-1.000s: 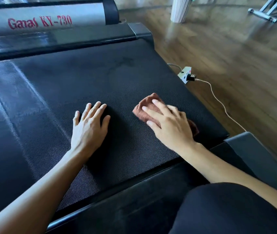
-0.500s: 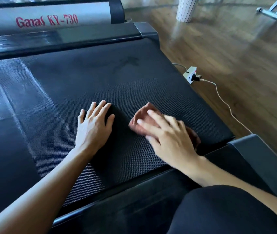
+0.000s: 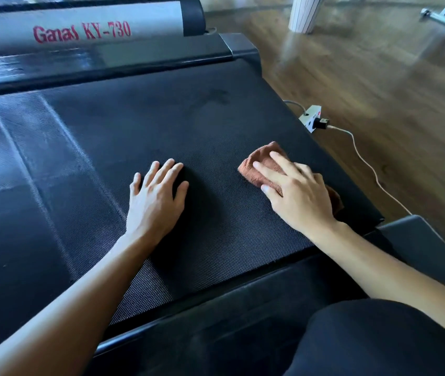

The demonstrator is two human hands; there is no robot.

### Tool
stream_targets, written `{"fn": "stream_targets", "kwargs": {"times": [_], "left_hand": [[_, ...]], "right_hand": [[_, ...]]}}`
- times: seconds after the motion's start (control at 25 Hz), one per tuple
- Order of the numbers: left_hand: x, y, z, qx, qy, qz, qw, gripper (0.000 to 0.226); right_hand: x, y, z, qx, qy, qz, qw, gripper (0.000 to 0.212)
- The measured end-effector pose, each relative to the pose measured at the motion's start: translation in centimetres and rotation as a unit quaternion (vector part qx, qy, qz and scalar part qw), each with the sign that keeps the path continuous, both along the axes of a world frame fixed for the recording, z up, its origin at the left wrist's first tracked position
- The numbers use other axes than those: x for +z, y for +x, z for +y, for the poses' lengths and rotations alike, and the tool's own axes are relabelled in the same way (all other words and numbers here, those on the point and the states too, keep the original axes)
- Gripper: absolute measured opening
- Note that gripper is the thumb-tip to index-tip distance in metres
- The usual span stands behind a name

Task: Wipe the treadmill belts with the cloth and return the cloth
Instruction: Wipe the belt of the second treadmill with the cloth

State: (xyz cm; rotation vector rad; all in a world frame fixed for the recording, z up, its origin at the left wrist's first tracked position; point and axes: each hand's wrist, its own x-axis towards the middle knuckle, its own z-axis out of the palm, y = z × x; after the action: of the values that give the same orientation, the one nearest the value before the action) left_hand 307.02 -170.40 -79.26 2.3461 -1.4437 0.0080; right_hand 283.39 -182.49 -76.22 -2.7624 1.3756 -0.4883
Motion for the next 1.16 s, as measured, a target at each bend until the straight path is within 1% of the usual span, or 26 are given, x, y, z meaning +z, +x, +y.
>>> {"fn": "stream_targets", "kwargs": {"times": [0.04,0.08,0.16,0.2,0.24,0.32,0.36,0.4,0.44,0.52,0.56,0.6,0.68,0.72,0.76,0.8,0.84,0.88,0.92,0.96,1.04,1.08,1.12,1.16], "left_hand": [[0.0,-0.1,0.0,0.001,-0.001,0.001,1.0,0.046],[0.0,-0.1,0.0,0.001,-0.002,0.002,1.0,0.046],[0.1,0.0,0.0,0.003,-0.002,-0.001,1.0,0.046],[0.1,0.0,0.0,0.003,-0.002,-0.003,1.0,0.047],[0.1,-0.1,0.1,0.001,-0.001,-0.001,1.0,0.047],[0.1,-0.1,0.1,-0.002,0.001,0.006,1.0,0.047],[0.1,-0.1,0.1,0.001,-0.004,0.009,1.0,0.047],[0.0,0.0,0.1,0.008,-0.012,0.009,1.0,0.047],[0.0,0.1,0.2,0.019,-0.024,0.008,0.999,0.047],[0.2,0.5,0.2,0.039,-0.049,0.005,0.998,0.046],[0.3,0.8,0.3,0.042,-0.054,0.001,0.998,0.047],[0.2,1.2,0.3,0.042,-0.05,-0.006,0.998,0.049],[0.2,2.2,0.1,0.047,-0.019,-0.021,0.999,0.051],[0.0,3.1,-0.3,0.051,-0.001,-0.026,0.998,0.052],[0.1,4.1,-0.9,0.056,0.011,-0.024,0.998,0.052],[0.2,5.2,-1.7,0.056,0.02,-0.011,0.998,0.053],[0.3,6.2,-2.5,0.048,0.026,0.009,0.998,0.054],[0.4,7.4,-3.3,0.038,0.028,0.026,0.999,0.055],[0.5,8.4,-3.8,0.031,0.029,0.035,0.998,0.056],[0.4,9.5,-4.2,0.028,0.032,0.036,0.998,0.057],[0.2,11.2,-4.9,0.027,0.045,0.019,0.998,0.058],[0.1,12.0,-5.3,0.03,0.056,0.013,0.998,0.059],[0.0,13.0,-5.8,0.036,0.069,0.012,0.997,0.059],[0.1,14.0,-6.5,0.043,0.08,0.013,0.996,0.06]], "right_hand": [[-0.3,0.3,0.2,-0.028,-0.005,-0.005,1.0,0.05],[-0.9,0.5,1.2,-0.008,-0.026,0.003,1.0,0.05],[-2.1,-0.1,3.8,0.11,-0.065,0.024,0.991,0.05],[-2.1,-0.5,3.7,0.147,-0.062,0.029,0.987,0.05],[-1.6,-0.3,2.5,0.144,-0.05,0.034,0.988,0.05],[-0.4,1.3,-0.8,0.049,-0.003,0.015,0.999,0.049],[-0.1,2.3,-1.5,0.004,0.005,0.002,1.0,0.048],[-0.2,3.2,-1.4,-0.013,0.0,-0.009,1.0,0.048],[-0.8,3.9,-0.5,0.011,-0.022,-0.011,1.0,0.048],[-2.3,3.7,1.0,0.128,-0.06,0.013,0.99,0.05],[-2.1,3.7,0.1,0.164,-0.061,0.02,0.984,0.05],[-1.7,4.2,-1.9,0.159,-0.058,0.025,0.985,0.049],[-0.6,6.6,-5.8,0.047,0.0,0.003,0.999,0.047],[-0.6,7.9,-6.4,0.005,0.014,-0.006,1.0,0.047],[-0.9,9.2,-6.1,0.005,0.008,-0.013,1.0,0.047],[-1.3,10.1,-4.8,0.049,-0.017,-0.01,0.999,0.046],[-1.9,10.4,-3.3,0.115,-0.043,0.002,0.992,0.046],[-2.4,10.1,-2.6,0.178,-0.056,0.011,0.982,0.047],[-2.2,10.1,-3.1,0.209,-0.054,0.019,0.976,0.047],[-1.8,10.6,-4.6,0.187,-0.04,0.023,0.981,0.047],[-1.0,12.3,-7.5,0.066,-0.008,0.023,0.998,0.046],[-1.2,13.1,-7.6,0.04,-0.025,0.023,0.999,0.046],[-1.7,13.7,-7.0,0.057,-0.053,0.015,0.997,0.046],[-2.2,13.8,-5.9,0.106,-0.077,0.012,0.991,0.047]]}}
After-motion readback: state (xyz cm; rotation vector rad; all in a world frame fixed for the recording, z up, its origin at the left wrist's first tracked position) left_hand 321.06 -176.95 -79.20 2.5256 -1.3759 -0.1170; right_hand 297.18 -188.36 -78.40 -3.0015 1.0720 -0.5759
